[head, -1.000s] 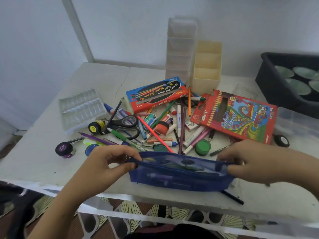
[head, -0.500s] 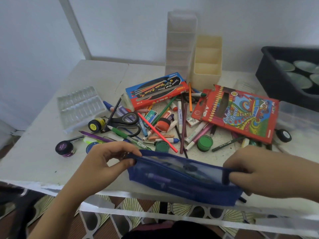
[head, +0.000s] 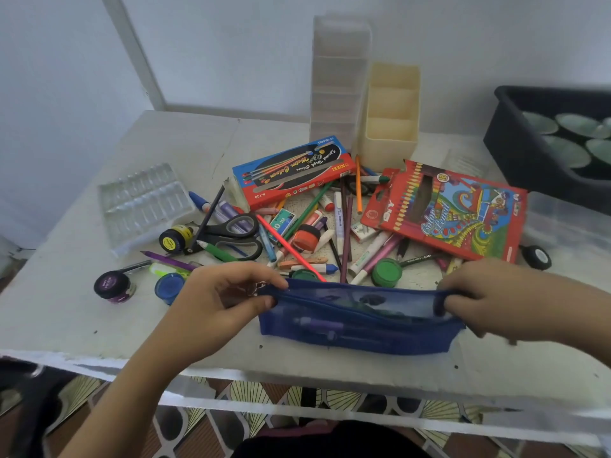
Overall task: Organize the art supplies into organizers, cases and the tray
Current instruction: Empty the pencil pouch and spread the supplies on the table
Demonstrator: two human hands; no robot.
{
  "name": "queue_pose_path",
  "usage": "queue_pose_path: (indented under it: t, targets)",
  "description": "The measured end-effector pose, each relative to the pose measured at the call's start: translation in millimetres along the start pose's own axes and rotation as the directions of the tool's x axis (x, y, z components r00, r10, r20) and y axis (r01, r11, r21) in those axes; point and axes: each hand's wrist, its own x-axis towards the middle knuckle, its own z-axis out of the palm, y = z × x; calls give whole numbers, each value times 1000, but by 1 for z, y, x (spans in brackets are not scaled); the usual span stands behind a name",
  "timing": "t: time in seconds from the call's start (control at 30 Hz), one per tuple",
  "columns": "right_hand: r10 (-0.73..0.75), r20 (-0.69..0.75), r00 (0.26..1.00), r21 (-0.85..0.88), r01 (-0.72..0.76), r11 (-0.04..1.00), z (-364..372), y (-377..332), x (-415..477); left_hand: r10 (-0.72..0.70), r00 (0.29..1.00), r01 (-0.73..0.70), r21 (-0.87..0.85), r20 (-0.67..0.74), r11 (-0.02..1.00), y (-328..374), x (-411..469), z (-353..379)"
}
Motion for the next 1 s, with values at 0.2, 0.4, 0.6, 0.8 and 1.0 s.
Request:
queue_pose_path:
  t: [0.2,0.4,0.6,0.8,1.0]
  targets:
    - [-79,-61,995,-53,76,996,-11,6,6,-165,986,154,-247,-22,957,-3,-4,1]
    - [-295,-242,924,-118,274,955,-15,-31,1,-171,984,147,-310,-53,939,-5,-11,4]
    - [-537,-455,710,-84,566,820,-4,-82,6,-119,990,95,-251,-80,963,-3,-15,4]
    - [-543,-555,630,-14,646,763,-11,-90,22,-18,1000,18,-243,1,970,-5,-21,-2]
    - [-693,-406,596,45,770,637,0,-109,20,-55,998,62,-246,38,967,-3,-22,-3]
